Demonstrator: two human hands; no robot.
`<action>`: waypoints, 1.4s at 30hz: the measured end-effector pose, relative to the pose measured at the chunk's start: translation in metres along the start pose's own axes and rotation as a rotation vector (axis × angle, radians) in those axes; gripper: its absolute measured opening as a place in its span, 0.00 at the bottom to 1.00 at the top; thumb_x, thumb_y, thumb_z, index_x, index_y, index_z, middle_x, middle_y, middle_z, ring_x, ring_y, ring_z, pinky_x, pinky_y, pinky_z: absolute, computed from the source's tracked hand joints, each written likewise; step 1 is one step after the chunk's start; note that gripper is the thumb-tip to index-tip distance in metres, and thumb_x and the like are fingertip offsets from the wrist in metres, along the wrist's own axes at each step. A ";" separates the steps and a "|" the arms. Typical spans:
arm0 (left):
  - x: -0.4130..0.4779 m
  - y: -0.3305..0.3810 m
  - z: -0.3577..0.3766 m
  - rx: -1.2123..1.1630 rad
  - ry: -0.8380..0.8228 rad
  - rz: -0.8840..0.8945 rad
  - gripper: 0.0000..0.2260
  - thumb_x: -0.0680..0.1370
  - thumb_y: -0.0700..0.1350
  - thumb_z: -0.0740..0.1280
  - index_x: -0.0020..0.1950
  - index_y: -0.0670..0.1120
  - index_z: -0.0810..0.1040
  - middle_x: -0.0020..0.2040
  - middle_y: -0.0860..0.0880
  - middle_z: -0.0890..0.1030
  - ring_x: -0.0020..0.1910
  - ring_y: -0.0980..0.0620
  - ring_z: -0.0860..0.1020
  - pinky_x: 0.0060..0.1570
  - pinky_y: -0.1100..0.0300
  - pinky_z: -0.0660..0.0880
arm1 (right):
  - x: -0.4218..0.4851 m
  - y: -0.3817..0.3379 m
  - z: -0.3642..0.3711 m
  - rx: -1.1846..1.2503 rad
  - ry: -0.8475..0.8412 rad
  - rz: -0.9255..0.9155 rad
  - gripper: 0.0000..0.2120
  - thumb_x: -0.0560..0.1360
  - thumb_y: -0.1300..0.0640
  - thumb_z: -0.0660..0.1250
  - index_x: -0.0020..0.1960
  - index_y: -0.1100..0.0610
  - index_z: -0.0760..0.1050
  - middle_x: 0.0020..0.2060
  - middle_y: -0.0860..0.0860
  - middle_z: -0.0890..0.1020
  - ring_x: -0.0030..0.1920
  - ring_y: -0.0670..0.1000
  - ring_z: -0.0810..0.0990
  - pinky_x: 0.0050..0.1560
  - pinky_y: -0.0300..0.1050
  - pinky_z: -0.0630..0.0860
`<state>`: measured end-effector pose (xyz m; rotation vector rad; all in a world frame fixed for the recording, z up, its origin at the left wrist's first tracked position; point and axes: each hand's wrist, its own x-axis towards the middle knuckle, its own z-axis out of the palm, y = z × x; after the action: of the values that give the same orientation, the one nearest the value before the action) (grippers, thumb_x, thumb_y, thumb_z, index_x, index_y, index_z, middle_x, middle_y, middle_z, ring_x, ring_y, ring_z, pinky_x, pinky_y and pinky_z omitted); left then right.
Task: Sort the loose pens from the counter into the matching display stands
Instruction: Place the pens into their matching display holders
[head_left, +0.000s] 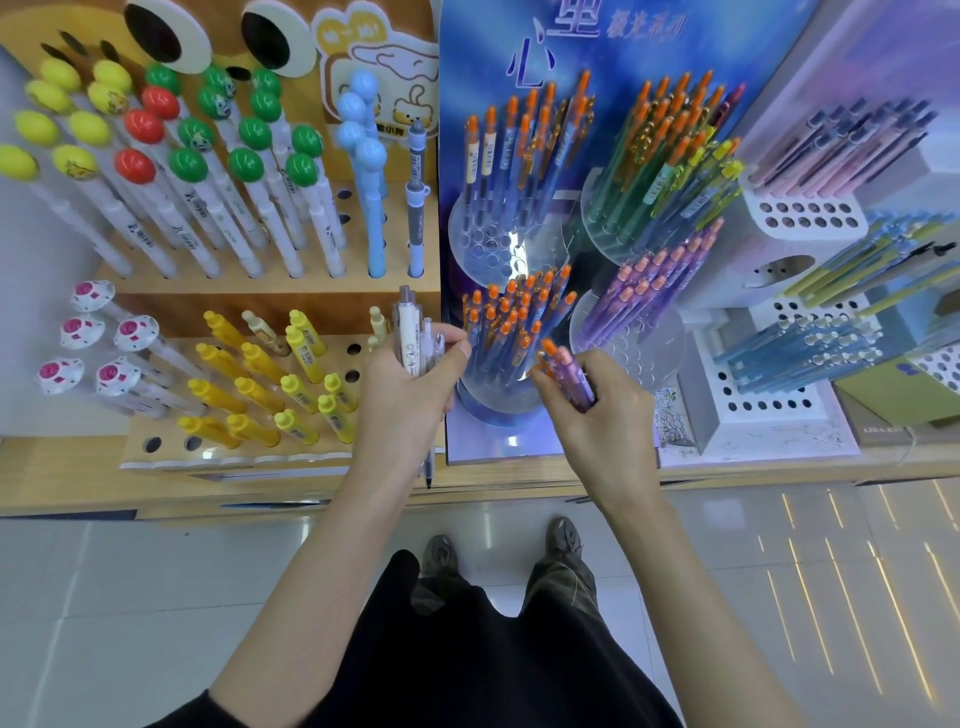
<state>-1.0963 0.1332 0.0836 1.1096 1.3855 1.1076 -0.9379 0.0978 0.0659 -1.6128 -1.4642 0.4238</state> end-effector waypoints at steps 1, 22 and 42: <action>0.000 0.000 0.000 0.004 -0.001 -0.003 0.08 0.76 0.42 0.69 0.39 0.55 0.79 0.27 0.57 0.72 0.25 0.57 0.69 0.25 0.65 0.67 | 0.002 0.002 0.002 -0.017 -0.018 0.003 0.26 0.73 0.61 0.72 0.34 0.43 0.56 0.24 0.44 0.61 0.29 0.39 0.67 0.29 0.29 0.61; -0.007 0.009 0.003 -0.008 -0.041 -0.022 0.05 0.75 0.44 0.70 0.41 0.53 0.80 0.24 0.57 0.70 0.23 0.58 0.67 0.24 0.67 0.66 | 0.003 -0.002 -0.005 0.837 -0.049 0.450 0.07 0.77 0.52 0.64 0.47 0.55 0.76 0.35 0.50 0.77 0.34 0.49 0.73 0.37 0.42 0.73; -0.020 -0.015 0.038 0.181 0.025 -0.009 0.08 0.73 0.42 0.73 0.47 0.54 0.77 0.39 0.58 0.79 0.35 0.66 0.75 0.34 0.75 0.68 | 0.002 0.004 -0.006 0.334 0.097 0.356 0.03 0.75 0.58 0.70 0.42 0.55 0.80 0.24 0.36 0.74 0.27 0.38 0.70 0.31 0.26 0.65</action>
<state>-1.0584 0.1136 0.0688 1.2202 1.5331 1.0072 -0.9301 0.0981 0.0667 -1.5932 -0.9716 0.7389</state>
